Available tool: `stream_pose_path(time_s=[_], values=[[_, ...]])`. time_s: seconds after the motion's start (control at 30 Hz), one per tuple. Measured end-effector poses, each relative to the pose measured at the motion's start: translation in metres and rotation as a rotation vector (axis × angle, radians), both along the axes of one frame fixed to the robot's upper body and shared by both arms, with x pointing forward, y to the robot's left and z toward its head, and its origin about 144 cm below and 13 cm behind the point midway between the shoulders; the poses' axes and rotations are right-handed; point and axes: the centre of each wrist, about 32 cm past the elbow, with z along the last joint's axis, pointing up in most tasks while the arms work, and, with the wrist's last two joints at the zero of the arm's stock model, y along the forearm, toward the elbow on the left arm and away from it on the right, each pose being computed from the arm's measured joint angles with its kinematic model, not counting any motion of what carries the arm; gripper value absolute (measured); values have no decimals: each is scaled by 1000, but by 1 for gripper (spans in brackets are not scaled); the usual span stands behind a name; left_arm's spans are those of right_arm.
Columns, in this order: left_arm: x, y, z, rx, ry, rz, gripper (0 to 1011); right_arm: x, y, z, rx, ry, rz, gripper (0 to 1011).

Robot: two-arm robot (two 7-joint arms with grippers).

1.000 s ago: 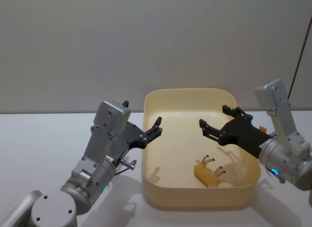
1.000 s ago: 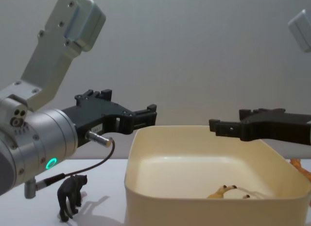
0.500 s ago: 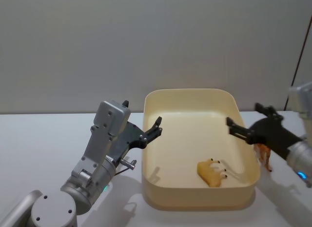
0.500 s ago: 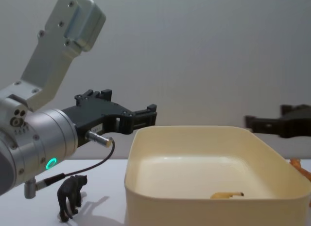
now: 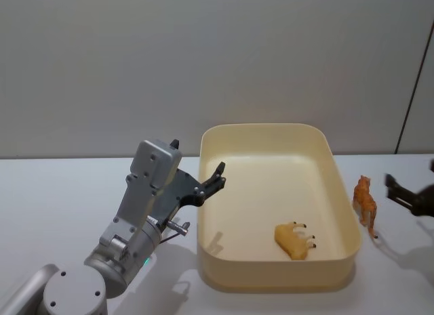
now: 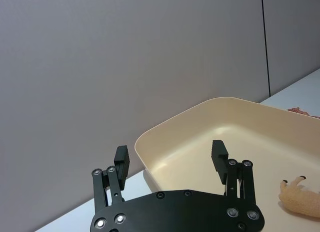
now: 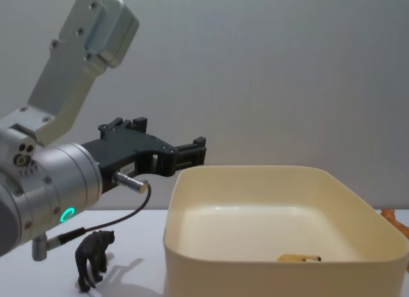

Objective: Pick up the toy alternately with two hands and place it into the central storage box.

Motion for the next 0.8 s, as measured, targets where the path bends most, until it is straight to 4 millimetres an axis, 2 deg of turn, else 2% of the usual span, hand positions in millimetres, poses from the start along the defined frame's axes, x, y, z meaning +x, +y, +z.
stream_pose_path(time_s=[0.13, 0.37, 0.8], values=[[0, 0, 0, 0, 0, 0, 1001, -12, -12, -5, -6, 37, -42, 1001], [0, 0, 0, 0, 0, 0, 1001, -20, -19, -10, -17, 78, -49, 1001], [0, 0, 0, 0, 0, 0, 1001, -9, -11, -20, -34, 120, -12, 1001]])
